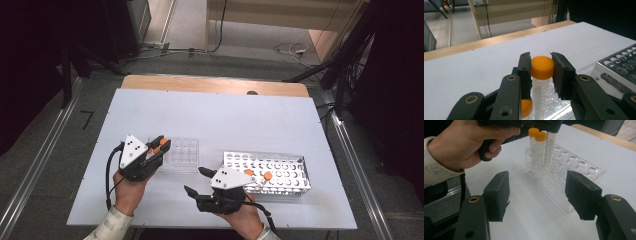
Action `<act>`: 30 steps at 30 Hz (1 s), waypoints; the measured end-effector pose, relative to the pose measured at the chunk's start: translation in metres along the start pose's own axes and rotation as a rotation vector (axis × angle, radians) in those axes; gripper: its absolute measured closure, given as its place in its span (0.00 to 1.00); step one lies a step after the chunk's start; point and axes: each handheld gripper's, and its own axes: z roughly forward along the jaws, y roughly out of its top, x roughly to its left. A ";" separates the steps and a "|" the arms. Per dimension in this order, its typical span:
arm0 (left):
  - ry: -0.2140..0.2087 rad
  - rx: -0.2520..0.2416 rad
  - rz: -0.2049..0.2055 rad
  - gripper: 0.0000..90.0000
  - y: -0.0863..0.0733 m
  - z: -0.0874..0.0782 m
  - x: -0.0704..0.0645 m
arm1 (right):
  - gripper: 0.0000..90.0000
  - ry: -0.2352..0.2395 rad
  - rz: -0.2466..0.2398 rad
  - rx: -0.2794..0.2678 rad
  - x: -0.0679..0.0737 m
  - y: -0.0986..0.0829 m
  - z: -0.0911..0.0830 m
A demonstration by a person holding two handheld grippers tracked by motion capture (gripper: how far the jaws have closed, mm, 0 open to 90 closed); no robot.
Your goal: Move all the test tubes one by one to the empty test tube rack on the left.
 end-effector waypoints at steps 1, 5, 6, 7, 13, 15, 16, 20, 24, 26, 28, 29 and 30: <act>0.002 0.002 -0.003 0.77 -0.001 0.000 0.000 | 0.39 0.000 0.000 -0.001 0.000 0.000 0.000; 0.000 0.004 -0.013 0.77 -0.004 0.001 0.001 | 0.39 0.000 0.001 -0.001 0.000 0.000 -0.001; -0.002 0.003 -0.015 0.76 -0.004 0.001 0.002 | 0.39 -0.001 0.003 0.000 0.000 0.000 -0.001; -0.003 0.001 -0.020 0.75 -0.004 0.000 0.002 | 0.39 -0.001 0.004 0.000 0.000 0.000 -0.001; -0.016 -0.007 -0.040 0.71 -0.003 -0.002 0.002 | 0.39 0.001 0.003 0.000 0.000 0.000 0.000; -0.025 -0.013 -0.048 0.68 -0.003 -0.003 0.002 | 0.39 0.001 0.002 -0.001 0.000 0.000 0.000; -0.024 -0.017 -0.053 0.66 -0.002 -0.003 0.002 | 0.39 0.000 0.002 -0.002 0.000 0.000 0.000; -0.031 -0.029 -0.075 0.54 0.001 -0.008 0.000 | 0.39 -0.001 0.004 -0.008 0.000 0.000 -0.003; -0.034 -0.036 -0.086 0.44 0.005 -0.012 -0.004 | 0.39 -0.004 0.004 -0.016 0.000 0.001 -0.006; -0.036 -0.034 -0.086 0.40 0.005 -0.014 -0.007 | 0.40 -0.007 0.002 -0.023 0.000 0.002 -0.009; -0.031 -0.032 -0.083 0.36 0.005 -0.016 -0.010 | 0.40 -0.014 0.002 -0.031 -0.001 0.002 -0.014; -0.027 -0.035 -0.082 0.34 0.005 -0.017 -0.012 | 0.40 -0.018 0.005 -0.035 -0.002 0.002 -0.016; -0.019 -0.032 -0.077 0.32 0.005 -0.018 -0.014 | 0.40 -0.025 0.004 -0.038 -0.003 0.002 -0.019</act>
